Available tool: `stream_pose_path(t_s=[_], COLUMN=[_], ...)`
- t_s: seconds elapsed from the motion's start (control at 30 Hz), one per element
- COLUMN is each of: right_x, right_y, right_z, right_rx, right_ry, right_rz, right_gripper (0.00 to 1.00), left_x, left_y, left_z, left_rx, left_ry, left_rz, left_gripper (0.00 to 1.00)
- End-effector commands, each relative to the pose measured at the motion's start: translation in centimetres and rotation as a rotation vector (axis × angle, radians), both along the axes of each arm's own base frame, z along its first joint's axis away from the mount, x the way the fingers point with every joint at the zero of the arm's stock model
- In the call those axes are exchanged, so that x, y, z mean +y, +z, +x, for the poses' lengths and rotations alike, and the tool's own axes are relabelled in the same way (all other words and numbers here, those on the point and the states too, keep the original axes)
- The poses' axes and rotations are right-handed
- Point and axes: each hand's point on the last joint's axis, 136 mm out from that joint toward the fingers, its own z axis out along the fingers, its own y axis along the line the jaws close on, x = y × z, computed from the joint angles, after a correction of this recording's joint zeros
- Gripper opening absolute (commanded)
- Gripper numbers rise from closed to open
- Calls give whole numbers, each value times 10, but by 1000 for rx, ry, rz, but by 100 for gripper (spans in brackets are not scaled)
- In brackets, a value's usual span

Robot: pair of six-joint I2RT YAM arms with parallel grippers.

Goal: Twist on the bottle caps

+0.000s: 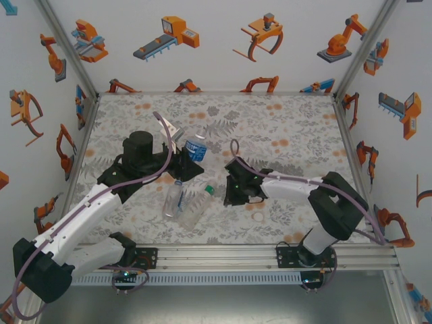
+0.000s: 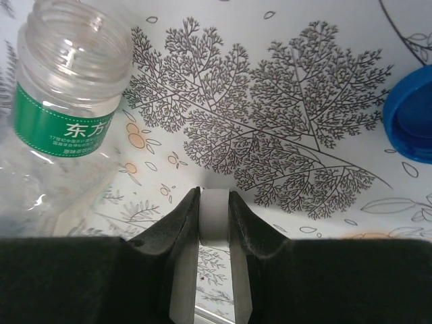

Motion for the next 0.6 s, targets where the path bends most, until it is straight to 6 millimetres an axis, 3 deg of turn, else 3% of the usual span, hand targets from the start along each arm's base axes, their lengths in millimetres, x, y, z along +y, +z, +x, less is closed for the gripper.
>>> stream_pose_path(t_s=[0.0,0.17,0.27,0.43,0.57], right_x=[14,-31,-58,-76,-76], right_y=[10,-9,-14,12,39], right_z=[5,0,-6,-2,4], right_rx=[14,49,45,-38,-119], right_ry=[-24,-132,-186,-163,-101], right_rz=[250,245,147,-3,-121], right_gripper=[26,34,43,49,50], left_x=[-3,-3,-2,6,10], left_y=[14,17,17,8,16], left_z=[2,2,2,11,15], left_rx=[-16,-15,-12,18,9], left_ry=[-11,-8,-5,69,112], left_rz=[-37,-41,-42,-16,-71], left_gripper=[0,0,0,0,0])
